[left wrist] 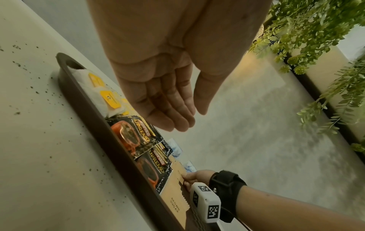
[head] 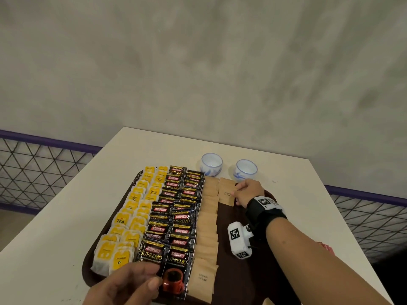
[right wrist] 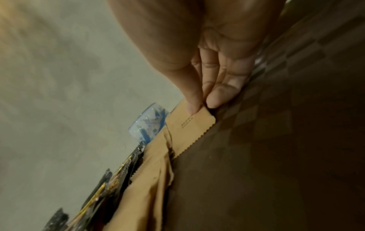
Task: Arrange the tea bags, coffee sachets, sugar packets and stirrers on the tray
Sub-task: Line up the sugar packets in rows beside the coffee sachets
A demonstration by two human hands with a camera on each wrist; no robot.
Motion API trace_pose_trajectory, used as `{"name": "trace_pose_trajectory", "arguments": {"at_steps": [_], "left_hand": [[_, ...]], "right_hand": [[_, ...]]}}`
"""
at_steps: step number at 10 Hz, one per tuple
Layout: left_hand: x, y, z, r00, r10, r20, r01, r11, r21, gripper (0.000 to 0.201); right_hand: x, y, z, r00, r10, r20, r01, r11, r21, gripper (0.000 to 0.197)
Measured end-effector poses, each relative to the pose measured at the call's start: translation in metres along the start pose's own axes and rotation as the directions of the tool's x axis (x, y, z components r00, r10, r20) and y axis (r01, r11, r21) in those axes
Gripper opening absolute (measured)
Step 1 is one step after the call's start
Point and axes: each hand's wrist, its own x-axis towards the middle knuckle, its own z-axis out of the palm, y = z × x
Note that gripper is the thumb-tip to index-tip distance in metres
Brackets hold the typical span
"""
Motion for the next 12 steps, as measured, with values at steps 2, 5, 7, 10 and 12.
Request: {"name": "trace_pose_trajectory", "arguments": {"at_steps": [2,5,7,10,12], "left_hand": [[0.001,-0.019,-0.001,0.926,0.125,-0.355,-0.110,0.992,0.062,0.069],[-0.006,-0.018,-0.001,0.880,0.165,-0.445,-0.135,0.986,0.099,0.072],[-0.016,-0.010,0.014,0.915,0.184,-0.358,-0.111,0.970,0.215,0.056],[0.018,-0.056,0.070,0.982,-0.092,0.163,-0.101,0.476,0.873,0.035],[0.014,-0.052,0.118,0.998,0.059,0.027,-0.036,0.169,0.985,0.060]], "right_hand": [[0.004,-0.003,0.003,1.000,-0.003,-0.004,0.003,1.000,-0.001,0.024],[0.002,-0.003,-0.001,0.999,-0.047,-0.003,0.047,0.996,-0.072,0.030],[-0.054,-0.024,-0.056,0.960,-0.243,0.136,0.254,0.965,-0.066,0.024],[-0.221,0.026,-0.160,0.756,-0.070,0.651,0.509,0.687,-0.518,0.033],[-0.264,0.082,-0.156,0.803,0.020,0.595,0.445,0.645,-0.621,0.043]]}}
